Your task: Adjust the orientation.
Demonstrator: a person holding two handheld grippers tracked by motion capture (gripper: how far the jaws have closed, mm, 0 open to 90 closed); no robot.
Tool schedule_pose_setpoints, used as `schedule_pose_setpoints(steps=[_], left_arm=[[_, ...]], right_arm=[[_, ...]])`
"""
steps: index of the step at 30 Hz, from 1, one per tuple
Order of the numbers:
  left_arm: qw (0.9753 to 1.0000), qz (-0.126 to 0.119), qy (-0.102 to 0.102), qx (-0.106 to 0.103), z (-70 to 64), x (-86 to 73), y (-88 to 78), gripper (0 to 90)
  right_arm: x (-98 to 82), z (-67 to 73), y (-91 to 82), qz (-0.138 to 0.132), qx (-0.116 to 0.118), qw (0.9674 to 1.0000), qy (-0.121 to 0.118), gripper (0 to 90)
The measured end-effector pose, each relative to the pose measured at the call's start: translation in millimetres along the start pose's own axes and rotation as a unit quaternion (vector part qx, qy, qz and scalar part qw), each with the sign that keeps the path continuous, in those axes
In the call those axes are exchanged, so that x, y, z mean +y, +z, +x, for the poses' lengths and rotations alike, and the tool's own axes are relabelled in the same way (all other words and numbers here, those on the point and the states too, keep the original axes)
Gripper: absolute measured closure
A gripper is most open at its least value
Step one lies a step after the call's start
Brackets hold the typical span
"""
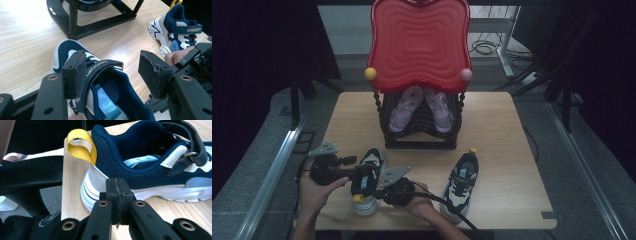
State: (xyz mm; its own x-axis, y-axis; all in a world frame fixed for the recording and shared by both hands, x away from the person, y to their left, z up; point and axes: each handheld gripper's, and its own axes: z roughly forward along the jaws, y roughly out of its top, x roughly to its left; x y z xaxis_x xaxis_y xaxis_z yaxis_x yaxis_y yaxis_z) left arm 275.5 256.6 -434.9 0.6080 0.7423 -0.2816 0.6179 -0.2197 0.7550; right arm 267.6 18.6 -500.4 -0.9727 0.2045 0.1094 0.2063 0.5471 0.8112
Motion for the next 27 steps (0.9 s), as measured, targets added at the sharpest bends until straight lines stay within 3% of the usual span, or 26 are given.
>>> schedule_pose_setpoints(steps=[16,27], left_arm=[[0.9998,-0.015,-0.01,0.006,6.6,-1.5,-9.5,40.0],[0.9997,-0.016,-0.014,0.007,9.7,-2.4,-11.0,40.0]], right_arm=[[17.1,3.2,25.5,0.002,0.016,0.9999,-0.003,89.8],[24.8,4.6,39.8,-0.005,0.012,0.9999,-0.006,89.8]])
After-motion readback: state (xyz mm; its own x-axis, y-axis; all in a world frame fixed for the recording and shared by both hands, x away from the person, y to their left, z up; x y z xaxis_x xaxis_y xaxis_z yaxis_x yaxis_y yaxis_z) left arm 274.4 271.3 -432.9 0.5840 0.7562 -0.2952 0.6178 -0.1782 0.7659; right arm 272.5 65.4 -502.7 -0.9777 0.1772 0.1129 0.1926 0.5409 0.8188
